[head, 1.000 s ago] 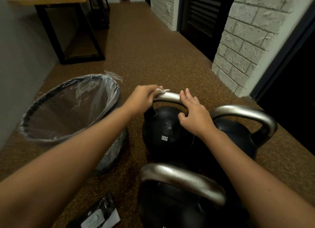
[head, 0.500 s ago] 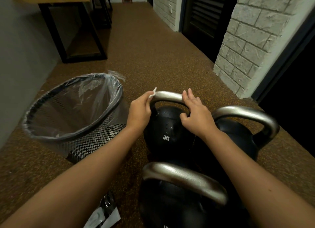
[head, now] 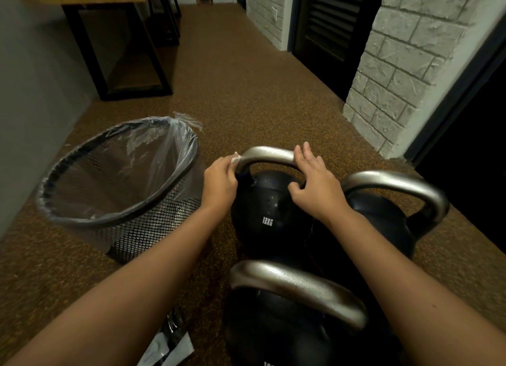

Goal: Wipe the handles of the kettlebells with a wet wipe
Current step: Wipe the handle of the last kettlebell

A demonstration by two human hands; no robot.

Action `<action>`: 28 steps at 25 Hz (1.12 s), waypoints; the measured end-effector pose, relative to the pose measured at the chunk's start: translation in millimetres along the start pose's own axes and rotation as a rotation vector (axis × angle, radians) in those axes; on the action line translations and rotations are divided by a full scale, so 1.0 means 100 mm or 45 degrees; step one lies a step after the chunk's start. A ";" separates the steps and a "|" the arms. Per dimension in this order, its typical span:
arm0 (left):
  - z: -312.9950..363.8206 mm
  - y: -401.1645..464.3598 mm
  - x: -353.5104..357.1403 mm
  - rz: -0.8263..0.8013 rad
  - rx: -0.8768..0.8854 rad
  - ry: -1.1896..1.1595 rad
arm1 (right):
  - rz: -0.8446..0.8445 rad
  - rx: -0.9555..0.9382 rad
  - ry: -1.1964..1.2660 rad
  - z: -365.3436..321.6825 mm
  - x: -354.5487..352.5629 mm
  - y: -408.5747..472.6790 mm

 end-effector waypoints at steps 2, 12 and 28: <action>0.04 -0.02 0.03 -0.019 0.005 -0.080 | 0.005 0.003 -0.001 0.01 0.00 0.01; 0.16 -0.14 0.09 -0.017 0.035 -0.222 | 0.009 0.006 0.003 0.01 0.01 0.03; -0.12 -0.31 0.34 -0.080 0.140 -0.173 | 0.030 0.000 -0.007 -0.02 0.00 0.00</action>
Point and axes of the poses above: each hand's wrist, its own y-axis towards the middle knuckle, its own x-axis out of the palm, z = x × y, the point moved 5 cm from there along y, towards the middle knuckle, and after that the axes turned 8 degrees about -z, right-handed, at the moved point
